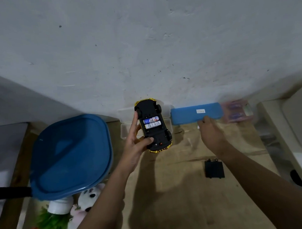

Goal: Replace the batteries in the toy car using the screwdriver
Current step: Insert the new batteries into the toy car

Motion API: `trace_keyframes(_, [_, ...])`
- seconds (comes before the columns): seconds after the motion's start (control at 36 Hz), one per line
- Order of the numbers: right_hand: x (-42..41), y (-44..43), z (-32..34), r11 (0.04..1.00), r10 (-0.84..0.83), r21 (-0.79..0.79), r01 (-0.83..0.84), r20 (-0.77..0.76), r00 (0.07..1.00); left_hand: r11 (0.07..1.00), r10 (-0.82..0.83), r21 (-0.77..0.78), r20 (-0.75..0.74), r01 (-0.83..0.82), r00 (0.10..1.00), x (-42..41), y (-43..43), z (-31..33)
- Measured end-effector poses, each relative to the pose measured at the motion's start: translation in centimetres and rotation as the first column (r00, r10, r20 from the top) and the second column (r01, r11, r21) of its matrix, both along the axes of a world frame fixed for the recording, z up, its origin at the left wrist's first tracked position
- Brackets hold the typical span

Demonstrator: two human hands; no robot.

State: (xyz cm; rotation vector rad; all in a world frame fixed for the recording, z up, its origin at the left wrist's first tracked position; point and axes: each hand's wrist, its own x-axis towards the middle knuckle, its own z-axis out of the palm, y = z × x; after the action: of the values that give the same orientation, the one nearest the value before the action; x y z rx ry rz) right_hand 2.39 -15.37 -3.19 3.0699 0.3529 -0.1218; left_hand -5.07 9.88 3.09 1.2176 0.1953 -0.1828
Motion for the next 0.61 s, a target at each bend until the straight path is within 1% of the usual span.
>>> trace_keyframes(0.06, [-0.1, 0.1, 0.0, 0.998, 0.047, -0.039, -0.048, -0.012, 0.999, 1.000, 0.010, 0.014, 0.015, -0.010, 1.000, -0.1, 0.0, 0.0])
trace_keyframes(0.08, [-0.2, 0.3, 0.4, 0.999, 0.035, 0.035, -0.035, -0.007, 0.999, 1.000, 0.015, 0.025, 0.021, -0.015, 1.000, -0.1, 0.1, 0.0])
trace_keyframes(0.11, [-0.2, 0.7, 0.8, 0.981, -0.009, 0.192, 0.005, 0.017, 1.000, 0.999, 0.023, 0.032, 0.027, -0.024, 0.999, -0.2, 0.1, 0.2])
trace_keyframes(0.14, [-0.3, 1.3, 1.7, 0.919, -0.071, 0.389, 0.056, 0.023, 0.997, 0.999, 0.032, 0.035, 0.033, -0.033, 0.999, -0.2, 0.1, 0.3])
trace_keyframes(0.17, [-0.4, 2.1, 2.7, 0.818, -0.129, 0.568, 0.093, 0.024, 0.991, 0.999, 0.039, 0.036, 0.039, -0.040, 0.998, -0.3, 0.2, 0.5])
trace_keyframes(0.19, [-0.4, 2.9, 4.0, 0.702, -0.170, 0.701, 0.131, -0.014, 0.985, 0.998, 0.045, 0.038, 0.043, -0.047, 0.998, -0.3, 0.2, 0.6])
trace_keyframes(0.22, [-0.5, 3.8, 5.2, 0.580, -0.174, 0.797, 0.168, -0.080, 0.981, 0.998, 0.051, 0.038, 0.050, -0.053, 0.997, -0.4, 0.2, 0.8])
trace_keyframes(0.25, [-0.6, 4.7, 6.5, 0.454, -0.162, 0.870, 0.193, -0.133, 0.978, 0.997, 0.057, 0.040, 0.057, -0.059, 0.997, -0.5, 0.1, 1.0])
trace_keyframes(0.28, [-0.9, 5.6, 7.8, 0.331, -0.146, 0.924, 0.189, -0.148, 0.978, 0.997, 0.063, 0.045, 0.068, -0.066, 0.996, -0.6, 0.1, 1.2])
trace_keyframes(0.31, [-1.3, 6.5, 9.1, 0.228, -0.132, 0.959, 0.169, -0.141, 0.981, 0.996, 0.069, 0.056, 0.081, -0.074, 0.994, -0.7, 0.0, 1.5])
trace_keyframes(0.33, [-1.8, 7.3, 10.2, 0.146, -0.111, 0.978, 0.146, -0.131, 0.985, 0.994, 0.077, 0.066, 0.094, -0.083, 0.993, -0.8, -0.1, 1.8])
trace_keyframes(0.36, [-2.2, 8.0, 11.0, 0.104, -0.087, 0.987, 0.122, -0.113, 0.990, 0.993, 0.085, 0.070, 0.105, -0.092, 0.991, -0.9, -0.1, 2.2])
trace_keyframes(0.39, [-2.7, 8.6, 11.6, 0.093, -0.064, 0.991, 0.100, -0.094, 0.993, 0.993, 0.092, 0.068, 0.117, -0.101, 0.989, -1.0, -0.2, 2.5])
trace_keyframes(0.47, [-3.9, 10.0, 12.4, 0.129, -0.036, 0.989, 0.072, -0.068, 0.997, 0.989, 0.105, 0.081, 0.168, -0.120, 0.980, -1.3, -0.2, 3.6])
trace_keyframes(0.56, [-4.9, 11.0, 12.6, 0.191, -0.109, 0.981, 0.032, -0.011, 0.994, 0.986, 0.107, 0.104, 0.198, -0.129, 0.974, -1.9, -0.1, 4.5])
trace_keyframes(0.61, [-5.6, 11.4, 12.7, 0.211, -0.175, 0.978, 0.001, 0.037, 0.984, 0.984, 0.098, 0.129, 0.205, -0.126, 0.974, -2.3, 0.0, 5.0])
